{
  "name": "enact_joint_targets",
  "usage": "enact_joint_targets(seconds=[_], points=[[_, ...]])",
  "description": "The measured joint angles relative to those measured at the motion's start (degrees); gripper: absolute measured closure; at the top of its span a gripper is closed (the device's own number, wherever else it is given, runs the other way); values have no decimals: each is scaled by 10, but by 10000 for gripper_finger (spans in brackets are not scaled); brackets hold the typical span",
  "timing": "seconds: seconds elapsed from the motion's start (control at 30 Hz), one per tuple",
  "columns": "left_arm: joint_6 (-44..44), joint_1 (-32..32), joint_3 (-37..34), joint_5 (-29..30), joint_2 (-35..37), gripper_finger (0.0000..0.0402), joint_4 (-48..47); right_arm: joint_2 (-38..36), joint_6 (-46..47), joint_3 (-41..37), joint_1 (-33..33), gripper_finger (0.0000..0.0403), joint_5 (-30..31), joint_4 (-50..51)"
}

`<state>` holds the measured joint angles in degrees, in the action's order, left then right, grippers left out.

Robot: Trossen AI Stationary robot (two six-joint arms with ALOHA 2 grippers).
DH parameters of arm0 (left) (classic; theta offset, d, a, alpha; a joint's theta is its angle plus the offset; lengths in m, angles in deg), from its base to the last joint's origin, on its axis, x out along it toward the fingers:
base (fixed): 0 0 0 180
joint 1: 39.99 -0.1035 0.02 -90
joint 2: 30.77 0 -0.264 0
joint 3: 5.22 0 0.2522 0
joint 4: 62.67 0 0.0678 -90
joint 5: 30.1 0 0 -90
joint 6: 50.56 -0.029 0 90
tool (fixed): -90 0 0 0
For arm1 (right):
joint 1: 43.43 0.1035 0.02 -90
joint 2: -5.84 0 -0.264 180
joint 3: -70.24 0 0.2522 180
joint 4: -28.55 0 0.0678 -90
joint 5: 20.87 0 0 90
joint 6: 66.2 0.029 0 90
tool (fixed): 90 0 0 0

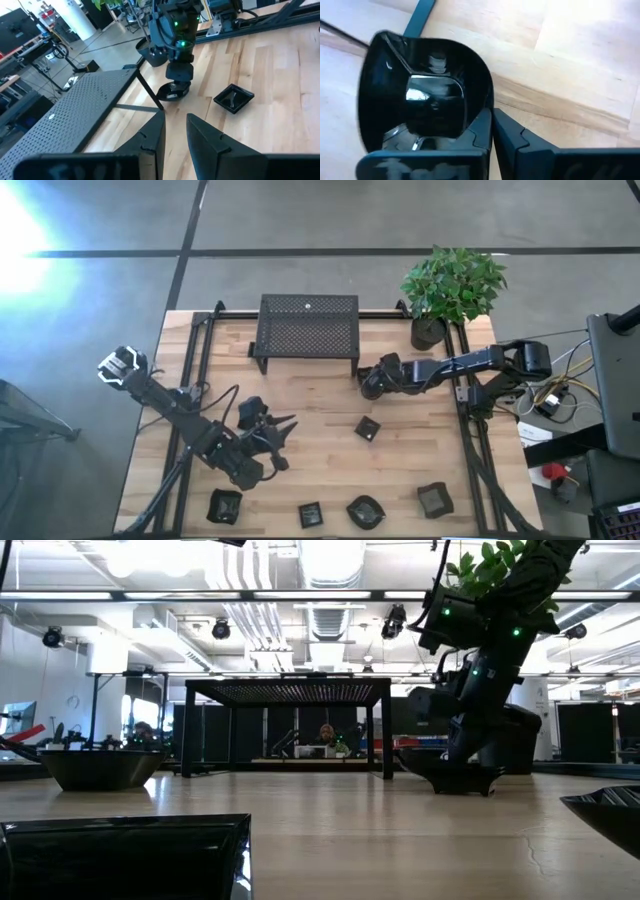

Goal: Pick & Place Mini shaped plates
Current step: Put the stacked black leaf shaped plates on the shelf

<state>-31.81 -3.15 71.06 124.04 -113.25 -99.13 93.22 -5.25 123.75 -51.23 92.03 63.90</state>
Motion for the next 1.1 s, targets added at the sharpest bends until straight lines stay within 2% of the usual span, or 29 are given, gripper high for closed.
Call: enact_joint_targets(seconds=[0.33,1.1], points=[[30,3,0,0,0,323,0,-7,1,0,0,395,-7,25],[4,4,0,0,0,323,3,-7,5,0,-1,394,1,20]])
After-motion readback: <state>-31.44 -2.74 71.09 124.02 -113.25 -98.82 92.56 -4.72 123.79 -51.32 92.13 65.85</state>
